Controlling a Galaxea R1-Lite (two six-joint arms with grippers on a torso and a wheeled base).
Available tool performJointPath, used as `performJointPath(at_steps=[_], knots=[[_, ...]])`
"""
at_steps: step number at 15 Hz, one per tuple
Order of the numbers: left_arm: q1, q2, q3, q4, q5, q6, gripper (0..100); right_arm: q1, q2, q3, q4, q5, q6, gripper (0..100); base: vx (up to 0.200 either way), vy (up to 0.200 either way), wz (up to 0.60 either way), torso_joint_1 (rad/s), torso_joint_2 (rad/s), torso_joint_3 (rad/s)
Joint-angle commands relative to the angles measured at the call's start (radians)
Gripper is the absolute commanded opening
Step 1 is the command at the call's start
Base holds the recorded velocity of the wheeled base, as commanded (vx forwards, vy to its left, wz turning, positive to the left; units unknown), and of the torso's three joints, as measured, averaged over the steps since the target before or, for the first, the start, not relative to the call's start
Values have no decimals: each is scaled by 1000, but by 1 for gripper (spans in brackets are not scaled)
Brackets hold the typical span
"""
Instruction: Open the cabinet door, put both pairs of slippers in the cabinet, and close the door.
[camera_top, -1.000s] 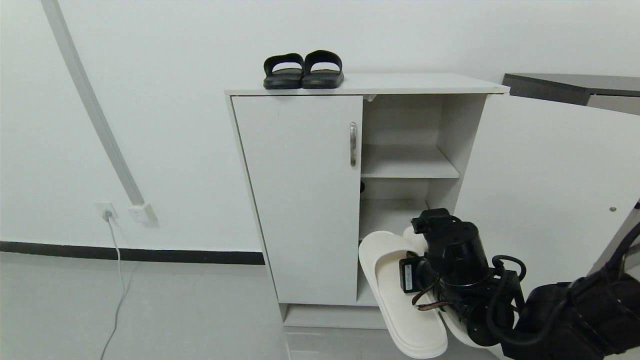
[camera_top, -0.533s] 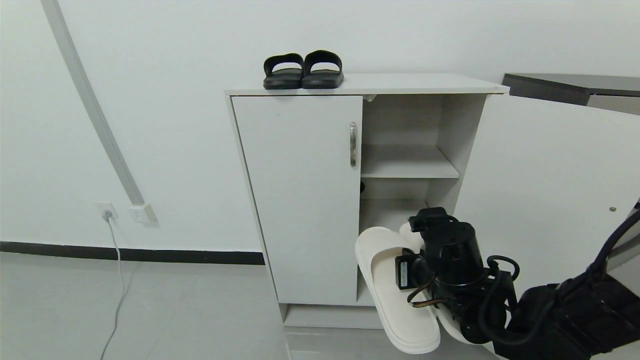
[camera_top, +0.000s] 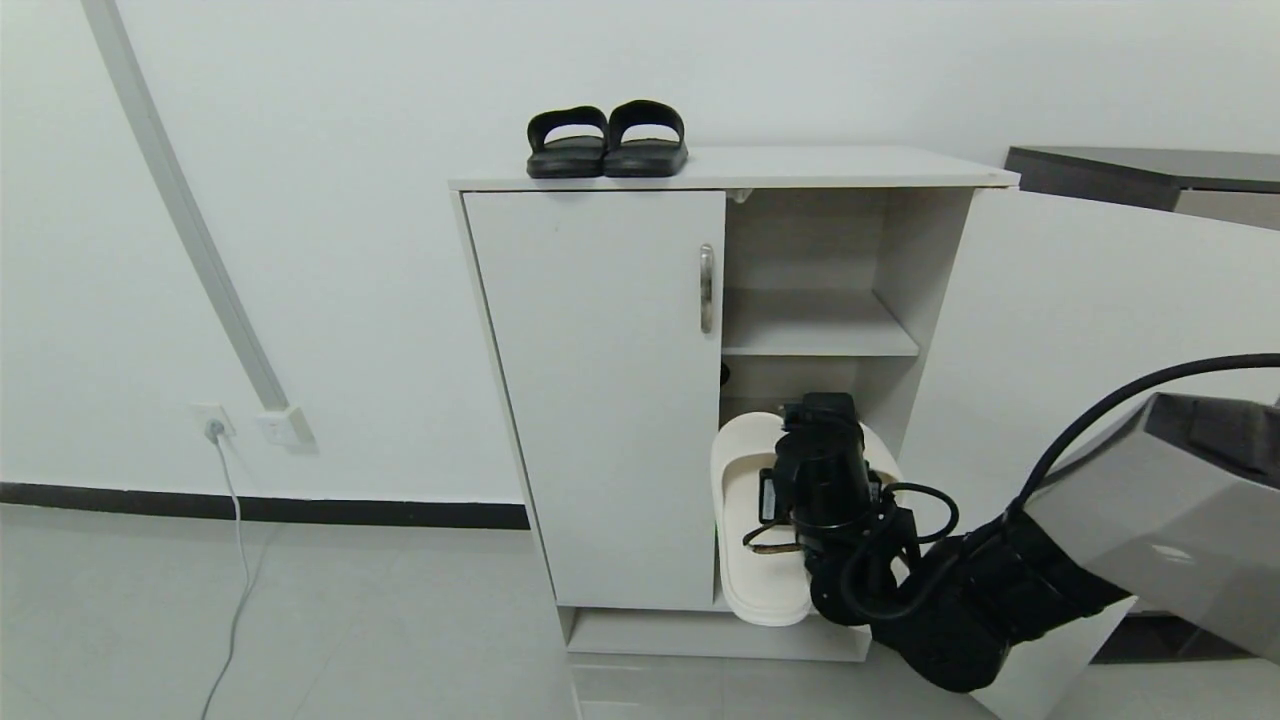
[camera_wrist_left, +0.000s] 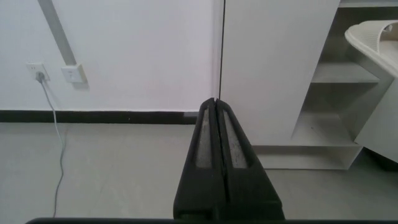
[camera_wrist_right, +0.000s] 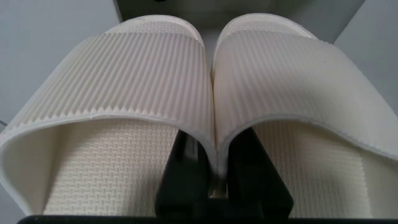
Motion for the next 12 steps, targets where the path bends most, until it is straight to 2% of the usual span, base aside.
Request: performJointPath(at_steps=[1, 8, 12], knots=[[0, 2, -1, 2, 1, -1, 0, -2, 37, -12, 0, -1, 3, 0, 0, 0, 0, 0, 0, 0], [0, 2, -1, 0, 1, 0, 0, -5, 63, -1, -5, -3, 11, 0, 0, -200, 0, 2, 4, 3], [0, 2, -1, 0, 1, -3, 0, -25, 103, 2, -43, 6, 28, 0, 0, 0, 0, 0, 0, 0]])
